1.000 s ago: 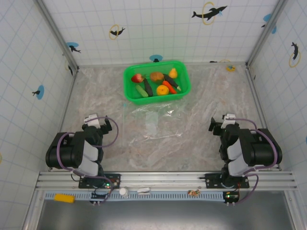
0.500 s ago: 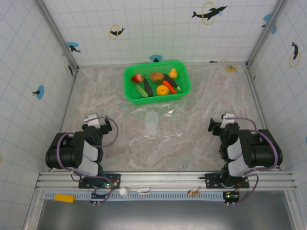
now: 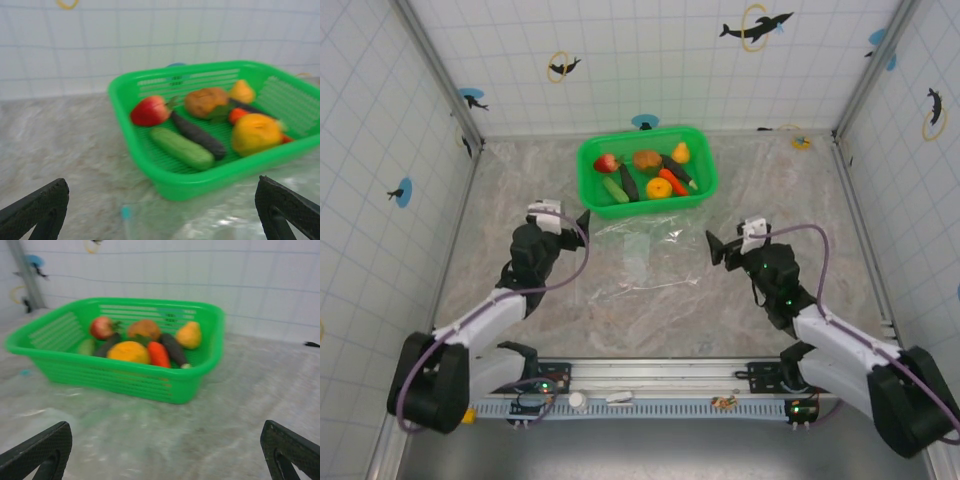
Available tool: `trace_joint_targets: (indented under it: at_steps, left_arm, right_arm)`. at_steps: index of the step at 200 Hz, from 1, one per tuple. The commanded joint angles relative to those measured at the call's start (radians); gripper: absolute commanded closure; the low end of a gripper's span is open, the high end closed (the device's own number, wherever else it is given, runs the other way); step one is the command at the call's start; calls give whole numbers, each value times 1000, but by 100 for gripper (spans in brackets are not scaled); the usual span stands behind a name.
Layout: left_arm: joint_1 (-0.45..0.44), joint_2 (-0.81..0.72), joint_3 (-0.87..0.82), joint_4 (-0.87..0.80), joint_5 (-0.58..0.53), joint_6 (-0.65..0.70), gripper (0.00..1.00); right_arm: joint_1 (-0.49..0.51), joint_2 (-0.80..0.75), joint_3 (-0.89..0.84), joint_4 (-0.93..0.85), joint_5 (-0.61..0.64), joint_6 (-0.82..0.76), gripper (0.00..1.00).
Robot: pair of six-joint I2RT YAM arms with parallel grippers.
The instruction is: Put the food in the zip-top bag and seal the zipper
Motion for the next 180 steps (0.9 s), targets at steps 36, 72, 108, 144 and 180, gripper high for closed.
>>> trace_joint_targets:
  at_steps: [36,72,108,144,180]
  left_arm:
    - [-264,-289,120,-617,-78,-187,3]
    - [-265,-221,375,-1137,-284,-392,2]
    - [-261,-161,374,-1160,-328,-570,2]
    - [-197,-46,363,-1117,-201,-601,3]
    - [-96,47,342,-1065,27,-574,3]
  right_arm:
    - [369,-147,314,-660,232,33,0]
    - [396,51,772,-1226,368,219,0]
    - [232,19,704,-1126,129,290,0]
    - [-74,114,597,-1058,-322,449,0]
    - [-67,220,510,-977,-346,451,28]
